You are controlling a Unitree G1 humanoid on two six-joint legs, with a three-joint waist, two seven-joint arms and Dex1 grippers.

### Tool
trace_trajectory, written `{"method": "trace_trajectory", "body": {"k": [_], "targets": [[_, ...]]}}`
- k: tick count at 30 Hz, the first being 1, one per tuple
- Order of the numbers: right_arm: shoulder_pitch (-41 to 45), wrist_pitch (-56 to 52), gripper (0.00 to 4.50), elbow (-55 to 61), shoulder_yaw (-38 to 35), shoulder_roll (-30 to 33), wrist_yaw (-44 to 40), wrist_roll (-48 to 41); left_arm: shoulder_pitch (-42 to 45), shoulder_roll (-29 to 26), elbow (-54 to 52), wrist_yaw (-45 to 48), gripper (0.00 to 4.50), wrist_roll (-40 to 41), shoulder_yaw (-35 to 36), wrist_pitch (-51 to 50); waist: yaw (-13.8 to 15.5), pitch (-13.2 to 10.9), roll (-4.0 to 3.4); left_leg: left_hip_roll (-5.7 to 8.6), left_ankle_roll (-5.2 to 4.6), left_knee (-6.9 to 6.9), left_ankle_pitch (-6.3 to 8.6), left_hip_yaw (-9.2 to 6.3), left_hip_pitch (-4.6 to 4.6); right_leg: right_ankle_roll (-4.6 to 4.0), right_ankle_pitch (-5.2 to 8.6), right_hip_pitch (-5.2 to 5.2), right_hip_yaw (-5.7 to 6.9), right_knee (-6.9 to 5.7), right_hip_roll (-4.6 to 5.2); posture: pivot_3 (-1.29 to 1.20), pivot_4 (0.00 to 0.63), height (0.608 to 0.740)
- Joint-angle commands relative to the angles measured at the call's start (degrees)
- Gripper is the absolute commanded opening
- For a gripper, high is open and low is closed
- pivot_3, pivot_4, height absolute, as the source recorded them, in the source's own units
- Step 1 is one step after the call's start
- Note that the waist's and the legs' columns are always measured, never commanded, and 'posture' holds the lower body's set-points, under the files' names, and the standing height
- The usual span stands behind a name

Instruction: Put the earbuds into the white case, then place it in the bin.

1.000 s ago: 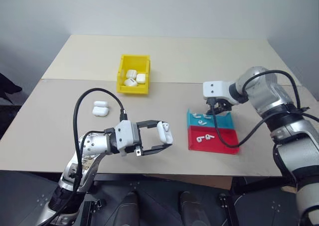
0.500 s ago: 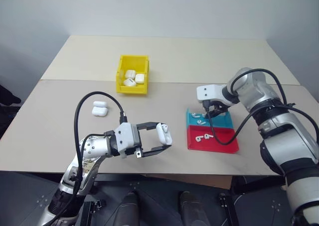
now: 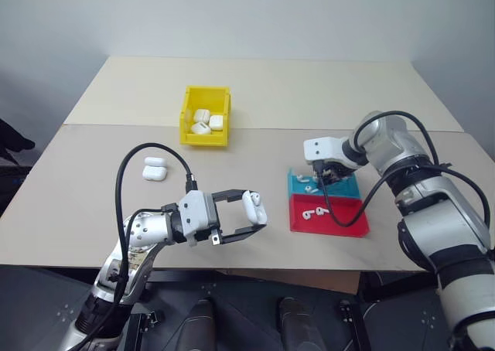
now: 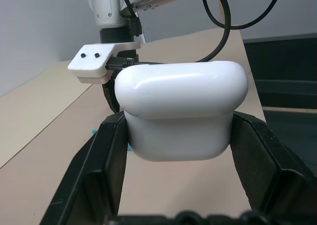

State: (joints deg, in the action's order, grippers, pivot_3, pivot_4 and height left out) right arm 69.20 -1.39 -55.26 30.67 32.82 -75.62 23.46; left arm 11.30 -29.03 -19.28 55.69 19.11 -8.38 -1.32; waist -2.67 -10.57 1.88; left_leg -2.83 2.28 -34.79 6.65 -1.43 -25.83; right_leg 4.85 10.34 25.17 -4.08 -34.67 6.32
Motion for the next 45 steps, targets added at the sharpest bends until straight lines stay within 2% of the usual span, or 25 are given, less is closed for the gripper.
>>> {"method": "trace_trajectory", "body": {"k": [1,36,40,45], "targets": [[1.4,1.2,1.82,-0.1,-1.6,0.3,0.3,-0.1,0.0,0.0,-2.1,-0.5,2.78,0.1,0.2,0.9,0.0,0.0,0.0,0.0,0.01,0.0,0.0,0.0,0.02,-0.01,0.01,0.0,0.0,-0.05,0.0,0.0,0.15,0.74],[2.3,6.2,1.82,-4.1,-1.4,-1.3,3.1,0.4,-0.6,-0.6,-2.9,-1.5,2.78,0.1,0.3,0.7,-1.1,0.0,0.0,0.0,0.06,0.01,-0.02,-0.05,0.3,-0.12,0.07,-0.12,-0.02,-0.36,-0.02,0.0,0.15,0.74],[2.1,6.7,0.99,-4.1,-1.4,-1.2,3.4,0.4,-0.4,-0.6,-2.6,-1.5,2.78,0.0,0.3,0.7,-1.2,0.0,0.0,0.0,0.06,0.01,-0.02,-0.05,0.3,-0.12,0.07,-0.12,-0.02,-0.36,-0.02,0.0,0.15,0.74],[1.9,7.0,0.99,-4.1,-1.4,-1.1,3.6,0.6,-0.3,-0.7,-2.8,-1.3,2.78,0.3,0.4,0.4,-1.2,0.0,0.0,0.0,0.06,0.01,-0.02,-0.05,0.31,-0.12,0.07,-0.13,-0.02,-0.36,-0.02,0.0,0.15,0.74]]}}
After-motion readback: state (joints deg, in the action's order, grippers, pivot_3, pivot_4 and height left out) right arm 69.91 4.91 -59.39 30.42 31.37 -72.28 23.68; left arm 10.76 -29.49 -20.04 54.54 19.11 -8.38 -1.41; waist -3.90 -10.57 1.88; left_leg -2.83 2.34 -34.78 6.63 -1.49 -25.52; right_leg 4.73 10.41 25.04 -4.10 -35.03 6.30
